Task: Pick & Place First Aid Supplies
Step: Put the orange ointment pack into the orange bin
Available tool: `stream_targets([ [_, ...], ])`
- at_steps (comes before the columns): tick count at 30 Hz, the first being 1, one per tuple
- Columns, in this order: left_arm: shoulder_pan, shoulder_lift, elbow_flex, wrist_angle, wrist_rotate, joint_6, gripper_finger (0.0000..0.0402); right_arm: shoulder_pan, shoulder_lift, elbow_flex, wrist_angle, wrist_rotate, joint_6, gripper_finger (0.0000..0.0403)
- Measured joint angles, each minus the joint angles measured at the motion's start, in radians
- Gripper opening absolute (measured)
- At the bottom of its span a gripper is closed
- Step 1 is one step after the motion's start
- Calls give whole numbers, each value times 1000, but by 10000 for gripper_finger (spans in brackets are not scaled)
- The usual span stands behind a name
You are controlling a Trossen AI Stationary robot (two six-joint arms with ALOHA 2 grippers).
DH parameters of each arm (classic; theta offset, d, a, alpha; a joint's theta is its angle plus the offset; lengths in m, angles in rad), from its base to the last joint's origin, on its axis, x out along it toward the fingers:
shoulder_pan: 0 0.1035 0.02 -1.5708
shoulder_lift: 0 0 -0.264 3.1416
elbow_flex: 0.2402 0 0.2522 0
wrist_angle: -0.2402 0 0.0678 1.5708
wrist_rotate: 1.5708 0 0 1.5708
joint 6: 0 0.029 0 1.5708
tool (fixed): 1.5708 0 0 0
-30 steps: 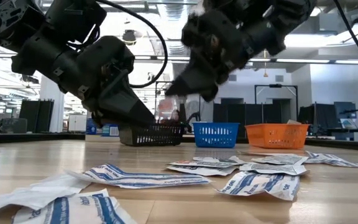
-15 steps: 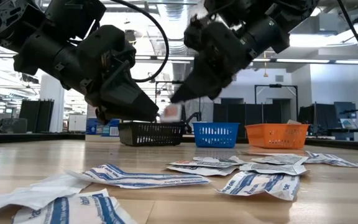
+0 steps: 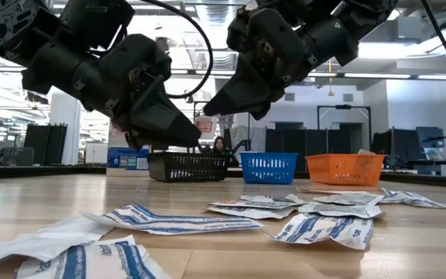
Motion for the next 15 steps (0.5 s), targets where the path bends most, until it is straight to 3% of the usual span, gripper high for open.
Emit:
stream_targets([
  [7, 0, 0, 0, 75, 52, 110, 86, 1, 0, 0, 0, 1, 0, 8],
  [15, 0, 0, 0, 80, 52, 123, 24, 1, 0, 0, 21, -4, 0, 8],
])
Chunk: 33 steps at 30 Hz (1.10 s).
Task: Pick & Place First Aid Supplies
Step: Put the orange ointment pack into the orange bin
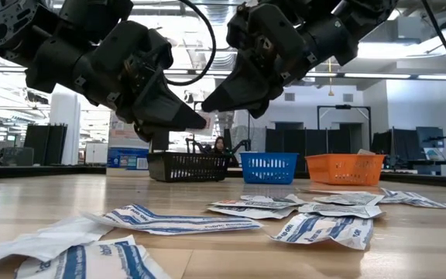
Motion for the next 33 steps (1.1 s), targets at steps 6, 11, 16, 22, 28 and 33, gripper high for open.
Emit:
stream_targets([
  [6, 0, 0, 0, -4, 1, 0, 12, 0, 0, 0, -9, 0, -33, 25],
  [11, 0, 0, 0, -6, 35, 0, 7, 0, 0, 0, -20, 2, -76, 70],
  [16, 0, 0, 0, -6, 38, 0, 9, 0, -8, 0, -26, 5, -49, 114],
  [22, -9, 0, 0, -7, 17, 90, 7, -1, -94, 1, -172, -43, 196, 161],
  [28, -35, 0, 3, 5, -109, 246, 6, 29, -90, 1, -190, -55, 341, 182],
  [33, -38, 0, 3, 16, -124, 288, 8, 23, -5, -1, -35, -57, 359, 174],
])
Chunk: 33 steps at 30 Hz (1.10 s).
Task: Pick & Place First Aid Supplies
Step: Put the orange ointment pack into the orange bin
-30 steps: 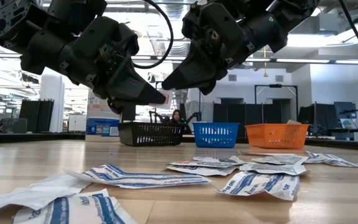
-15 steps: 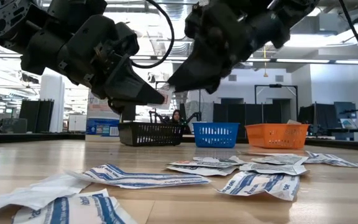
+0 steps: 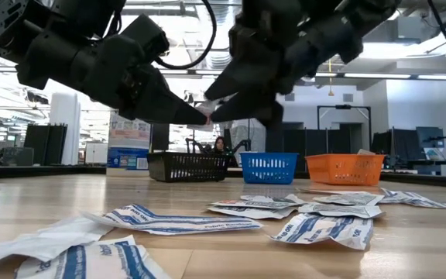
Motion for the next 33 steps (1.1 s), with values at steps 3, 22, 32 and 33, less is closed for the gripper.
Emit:
stream_targets([
  [3, 1, 0, 0, -1, -11, 0, 7, -22, 8, -1, 30, -4, 1, 163],
  [22, 0, 0, 0, -3, -12, 0, 7, -71, -3, 3, -61, -171, 45, 127],
  [32, -14, 0, 0, 0, -17, 48, 6, -137, -3, 1, -33, -182, 80, 128],
  [33, -14, 0, 0, 1, -18, 48, 7, -140, -3, 1, -28, -187, 89, 128],
])
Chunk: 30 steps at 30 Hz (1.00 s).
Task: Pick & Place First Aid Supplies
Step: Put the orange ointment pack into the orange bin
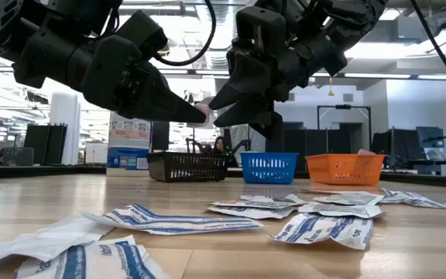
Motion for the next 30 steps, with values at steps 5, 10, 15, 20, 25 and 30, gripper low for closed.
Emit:
stream_targets([
  [5, 4, 0, 0, -3, -22, 0, 10, -3, 0, 0, 52, -37, 7, 127],
  [10, 3, 0, 0, -4, -22, 0, 7, 5, 0, 0, 103, -45, 8, 127],
  [15, 4, 0, 0, -2, -24, 0, 10, 5, 0, 0, 102, -45, 8, 127],
  [20, 3, 0, 0, -2, -24, 0, 7, 5, 0, 0, 102, -44, -1, 122],
  [25, 3, 0, 0, -1, -26, 0, 10, 4, 0, 0, 100, -37, -39, 86],
  [30, 3, 0, 0, -1, -26, 0, 11, 4, 0, 0, 101, -29, -81, 23],
])
